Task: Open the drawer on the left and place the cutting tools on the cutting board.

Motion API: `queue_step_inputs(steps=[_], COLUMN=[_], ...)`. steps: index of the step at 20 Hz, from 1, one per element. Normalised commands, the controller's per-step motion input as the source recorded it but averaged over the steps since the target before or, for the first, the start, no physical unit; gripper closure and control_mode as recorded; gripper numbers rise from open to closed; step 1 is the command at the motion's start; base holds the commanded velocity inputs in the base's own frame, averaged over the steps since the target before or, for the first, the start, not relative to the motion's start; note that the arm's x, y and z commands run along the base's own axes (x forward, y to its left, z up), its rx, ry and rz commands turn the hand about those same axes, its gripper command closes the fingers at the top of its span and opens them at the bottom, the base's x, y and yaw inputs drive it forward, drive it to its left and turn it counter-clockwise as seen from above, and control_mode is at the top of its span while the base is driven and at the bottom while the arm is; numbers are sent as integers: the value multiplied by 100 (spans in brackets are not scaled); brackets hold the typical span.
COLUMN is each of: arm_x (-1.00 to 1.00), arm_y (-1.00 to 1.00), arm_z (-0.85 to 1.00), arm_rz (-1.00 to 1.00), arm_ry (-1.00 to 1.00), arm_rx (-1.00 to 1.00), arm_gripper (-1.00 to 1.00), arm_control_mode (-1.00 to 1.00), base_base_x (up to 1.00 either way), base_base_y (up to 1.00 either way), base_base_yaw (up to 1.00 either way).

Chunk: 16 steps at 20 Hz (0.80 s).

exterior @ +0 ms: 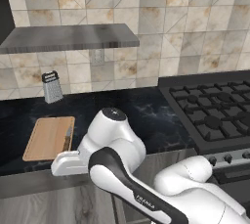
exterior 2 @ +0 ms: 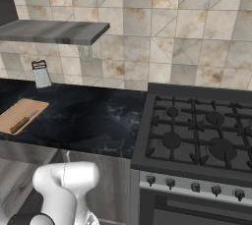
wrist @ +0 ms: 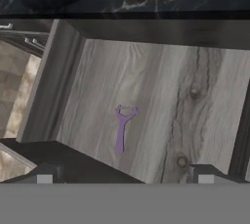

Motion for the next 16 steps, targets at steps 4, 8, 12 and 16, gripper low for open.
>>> queue_step_inputs(steps=[4,8,12,16], arm_x=[-44,-36,-30,-3], arm_y=[0,0,0,6], arm_z=[-10,-18,-38,-57], arm_rz=[0,0,0,0], arm_ry=[0,0,3,9], arm_rx=[-3,-7,-9,-9], arm_gripper=[-100,-100,-100,-100], arm_control_mode=[-100,-100,-100,-100], base_base_x=[0,0,0,0], base_base_y=[0,0,0,0], base_base_yaw=[0,0,0,0])
